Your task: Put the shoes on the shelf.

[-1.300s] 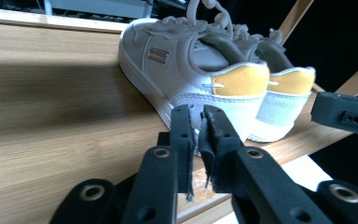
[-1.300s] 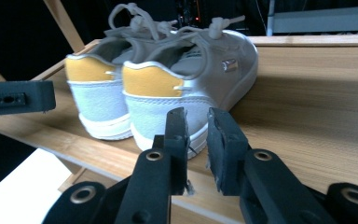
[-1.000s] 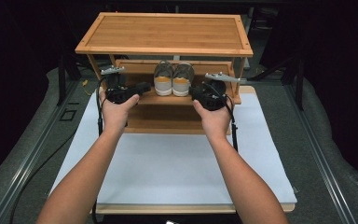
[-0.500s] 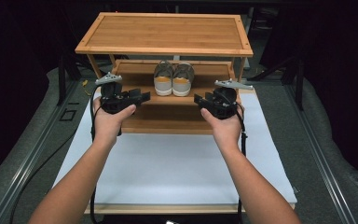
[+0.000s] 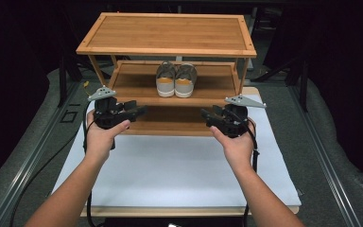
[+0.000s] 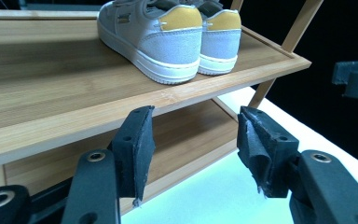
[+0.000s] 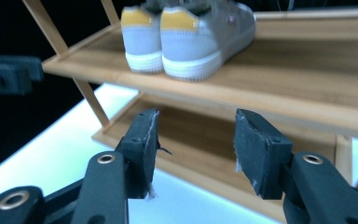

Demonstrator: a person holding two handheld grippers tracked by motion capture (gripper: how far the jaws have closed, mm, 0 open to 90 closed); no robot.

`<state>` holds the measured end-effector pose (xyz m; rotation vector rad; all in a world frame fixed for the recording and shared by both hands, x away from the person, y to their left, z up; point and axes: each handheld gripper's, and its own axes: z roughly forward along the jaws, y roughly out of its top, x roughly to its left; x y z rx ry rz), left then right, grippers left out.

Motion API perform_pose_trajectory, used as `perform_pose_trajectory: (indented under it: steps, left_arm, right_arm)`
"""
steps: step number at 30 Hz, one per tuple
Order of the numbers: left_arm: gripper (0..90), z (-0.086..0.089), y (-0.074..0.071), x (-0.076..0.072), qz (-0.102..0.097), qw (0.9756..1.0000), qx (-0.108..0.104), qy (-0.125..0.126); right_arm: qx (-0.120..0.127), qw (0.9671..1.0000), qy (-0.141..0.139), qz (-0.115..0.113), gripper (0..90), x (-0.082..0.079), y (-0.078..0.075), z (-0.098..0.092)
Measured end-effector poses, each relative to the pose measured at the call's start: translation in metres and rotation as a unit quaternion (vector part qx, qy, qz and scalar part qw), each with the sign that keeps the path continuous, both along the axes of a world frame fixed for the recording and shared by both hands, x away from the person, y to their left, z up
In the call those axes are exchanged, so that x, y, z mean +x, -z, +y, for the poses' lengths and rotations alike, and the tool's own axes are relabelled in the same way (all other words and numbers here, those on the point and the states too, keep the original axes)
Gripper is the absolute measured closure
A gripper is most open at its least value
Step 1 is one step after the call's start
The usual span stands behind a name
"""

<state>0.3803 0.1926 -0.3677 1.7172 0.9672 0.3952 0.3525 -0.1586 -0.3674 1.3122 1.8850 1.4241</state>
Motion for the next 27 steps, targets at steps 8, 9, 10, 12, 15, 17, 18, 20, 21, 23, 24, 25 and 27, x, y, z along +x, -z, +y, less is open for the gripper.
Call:
perform_pose_trajectory:
  steps: [8,9,10,12,15,17,18,20,21,23,24,25,27]
  left_arm:
    - [44.1,0.001,0.009,-0.01,0.007,1.0,0.006,0.0]
    - [43.9,0.001,0.01,-0.011,0.008,0.9999,0.008,0.0]
    - [43.9,0.001,0.012,-0.012,0.008,0.9999,0.012,0.0]
    - [43.7,0.002,0.017,-0.015,0.001,0.9999,0.012,-0.003]
    - [43.7,0.002,0.023,-0.022,-0.011,0.9998,0.016,-0.001]
    - [43.7,0.001,0.027,-0.026,-0.013,0.9998,0.015,0.006]
    - [43.8,0.0,0.029,-0.028,-0.012,0.9998,0.012,0.013]
    - [44.0,-0.001,0.033,-0.031,-0.01,0.9997,0.007,0.023]
    - [44.7,-0.001,0.035,-0.032,-0.01,0.9996,0.007,0.026]
    - [45.0,-0.003,0.04,-0.036,-0.015,0.9994,0.014,0.029]
    - [45.0,-0.004,0.043,-0.038,-0.013,0.9993,0.017,0.03]
    - [45.0,-0.004,0.046,-0.039,-0.012,0.9992,0.02,0.031]
    - [44.9,-0.006,0.053,-0.042,-0.005,0.9989,0.031,0.035]
  right_arm:
    - [-0.014,0.9998,0.01,-0.006,46.2,-0.015,0.017,-0.004]
    - [-0.016,0.9998,0.011,-0.001,46.1,-0.018,0.019,-0.004]
    - [-0.018,0.9997,0.013,-0.001,46.2,-0.019,0.021,-0.004]
    - [-0.024,0.9996,0.013,-0.004,46.3,-0.023,0.024,-0.005]
    - [-0.011,0.9999,-0.009,0.002,47.6,-0.028,0.029,-0.008]
    - [-0.011,0.9998,-0.013,0.005,49.0,-0.031,0.034,-0.009]
    - [-0.009,0.9998,-0.017,0.008,49.0,-0.032,0.037,-0.01]
    - [-0.008,0.9998,-0.017,0.012,49.1,-0.036,0.044,-0.01]
    - [-0.011,0.9998,-0.016,0.01,49.1,-0.038,0.047,-0.011]
    - [-0.013,0.9998,-0.012,-0.001,49.2,-0.043,0.054,-0.011]
    - [-0.017,0.9998,-0.011,-0.003,49.2,-0.046,0.057,-0.011]
    - [-0.019,0.9998,-0.01,-0.006,49.2,-0.048,0.06,-0.011]
    - [-0.021,0.9997,-0.007,-0.005,49.1,-0.052,0.065,-0.012]
